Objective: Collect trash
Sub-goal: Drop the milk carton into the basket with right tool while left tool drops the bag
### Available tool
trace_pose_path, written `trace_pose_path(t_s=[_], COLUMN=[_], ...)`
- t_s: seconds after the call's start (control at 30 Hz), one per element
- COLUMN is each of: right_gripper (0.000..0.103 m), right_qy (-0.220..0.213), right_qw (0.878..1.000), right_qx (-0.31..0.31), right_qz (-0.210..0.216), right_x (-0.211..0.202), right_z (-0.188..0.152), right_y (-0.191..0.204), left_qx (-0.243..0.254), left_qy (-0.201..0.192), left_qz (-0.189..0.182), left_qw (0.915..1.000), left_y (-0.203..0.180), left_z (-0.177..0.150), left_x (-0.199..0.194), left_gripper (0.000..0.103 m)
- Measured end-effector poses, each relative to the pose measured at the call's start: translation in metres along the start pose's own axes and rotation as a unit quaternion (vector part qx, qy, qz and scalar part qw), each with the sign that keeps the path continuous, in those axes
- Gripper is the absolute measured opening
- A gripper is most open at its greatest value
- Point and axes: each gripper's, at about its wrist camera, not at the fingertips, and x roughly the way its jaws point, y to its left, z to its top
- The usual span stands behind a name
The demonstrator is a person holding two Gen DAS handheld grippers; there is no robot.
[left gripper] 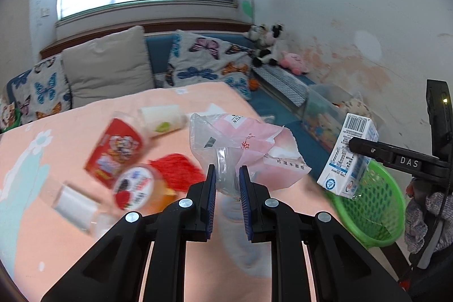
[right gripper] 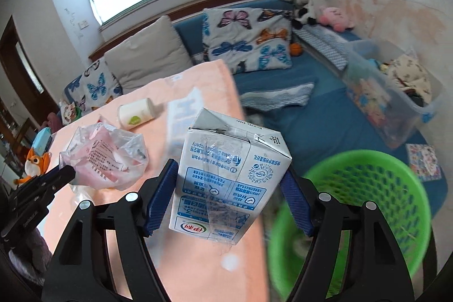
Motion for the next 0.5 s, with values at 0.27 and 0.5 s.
trace_pose_path(t_s=[0.27, 0.5], right_gripper=[0.072, 0.072], right_qy=[0.005, 0.007], right_qw=[0.998, 0.996], right_qx=[0.016, 0.022], right_qz=[-0.055, -0.090], right_x=[-0.025, -0.038], right_z=[-0.026, -0.049], right_y=[-0.063, -0.103], left_qx=[0.033, 0.063], left_qy=[0.018, 0.044], left_qz=[-0.049, -0.078], left_qw=[0.9981, 0.9940], left_y=[-0.063, -0.114], left_z=[-0.006, -0.016], left_x=[0.018, 0.035], left_gripper=[0.016, 0.016])
